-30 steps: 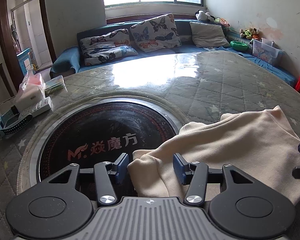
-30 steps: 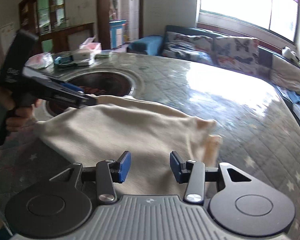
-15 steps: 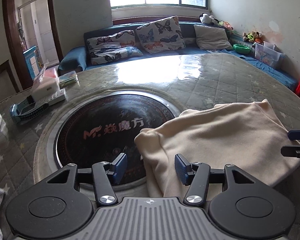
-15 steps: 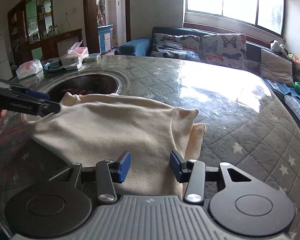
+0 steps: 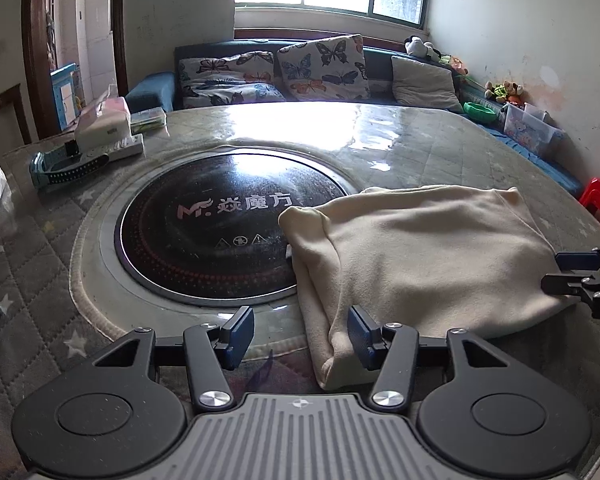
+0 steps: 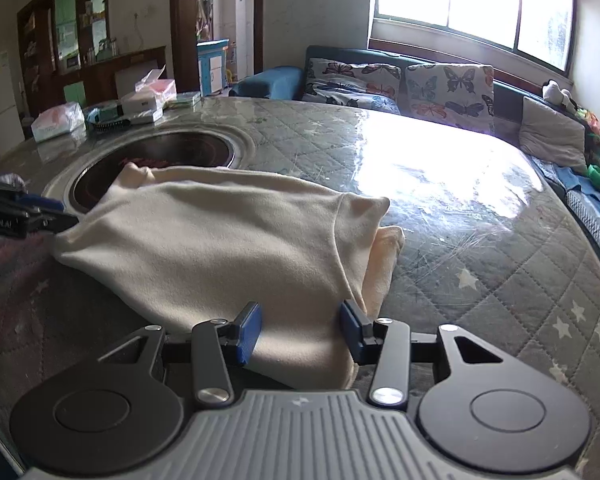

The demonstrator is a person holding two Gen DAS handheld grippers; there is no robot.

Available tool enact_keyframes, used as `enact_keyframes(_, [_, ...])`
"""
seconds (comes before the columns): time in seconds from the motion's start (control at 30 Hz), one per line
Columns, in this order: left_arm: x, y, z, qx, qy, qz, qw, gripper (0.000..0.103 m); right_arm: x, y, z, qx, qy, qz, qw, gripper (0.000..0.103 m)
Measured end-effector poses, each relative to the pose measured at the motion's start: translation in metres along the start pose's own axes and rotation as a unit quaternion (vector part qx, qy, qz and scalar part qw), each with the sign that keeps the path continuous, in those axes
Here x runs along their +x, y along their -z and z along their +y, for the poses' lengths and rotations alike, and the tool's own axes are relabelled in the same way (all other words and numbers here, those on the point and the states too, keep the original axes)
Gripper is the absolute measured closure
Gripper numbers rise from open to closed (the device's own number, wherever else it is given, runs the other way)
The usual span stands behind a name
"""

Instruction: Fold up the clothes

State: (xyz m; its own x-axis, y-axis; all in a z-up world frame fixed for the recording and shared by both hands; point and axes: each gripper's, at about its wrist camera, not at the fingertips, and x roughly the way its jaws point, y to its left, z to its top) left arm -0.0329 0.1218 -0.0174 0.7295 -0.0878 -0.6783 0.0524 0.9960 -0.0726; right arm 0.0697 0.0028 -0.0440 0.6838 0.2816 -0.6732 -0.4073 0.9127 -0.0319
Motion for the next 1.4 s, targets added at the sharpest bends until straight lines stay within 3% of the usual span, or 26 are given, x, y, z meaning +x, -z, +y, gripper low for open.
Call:
enact_keyframes(0.3, [0.002, 0.006, -0.006, -0.009, 0.048, 0.021, 0.9986, 0.059, -0.006, 0.004, -0.004, -0.031, 0.008, 0.025, 0.999, 0.061])
enact_keyframes(0.5, [-0.004, 0.012, -0.012, 0.013, 0.090, 0.032, 0.9953, 0.058, -0.019, 0.012, -0.009, -0.040, 0.015, 0.050, 0.998, 0.061])
enact_keyframes(0.67, [-0.005, -0.001, -0.006, 0.012, 0.073, 0.021, 0.9970, 0.058, -0.029, 0.009, -0.016, -0.028, 0.022, 0.074, 0.997, 0.062])
enact_keyframes(0.9, [0.009, -0.022, -0.015, 0.037, 0.040, 0.002, 0.9985, 0.058, -0.021, -0.023, -0.022, -0.001, 0.026, 0.002, 1.000, 0.062])
enact_keyframes(1.1, [0.035, -0.031, -0.021, 0.051, 0.018, 0.008, 0.9985, 0.058, 0.018, -0.046, -0.023, 0.010, 0.021, -0.014, 1.000, 0.063])
enact_keyframes(1.17, [0.040, -0.033, -0.020, 0.048, 0.019, 0.010, 0.9986, 0.058, 0.030, -0.046, -0.026, 0.016, 0.024, -0.004, 1.000, 0.068])
enact_keyframes(1.3, [0.045, -0.035, -0.019, 0.051, 0.018, 0.012, 0.9985, 0.057, 0.044, -0.040, -0.042, 0.057, 0.017, 0.005, 0.998, 0.068])
enact_keyframes(1.4, [0.046, -0.037, -0.019, 0.054, 0.018, 0.012, 0.9983, 0.057, 0.040, -0.043, -0.040, 0.048, 0.028, 0.011, 0.998, 0.068])
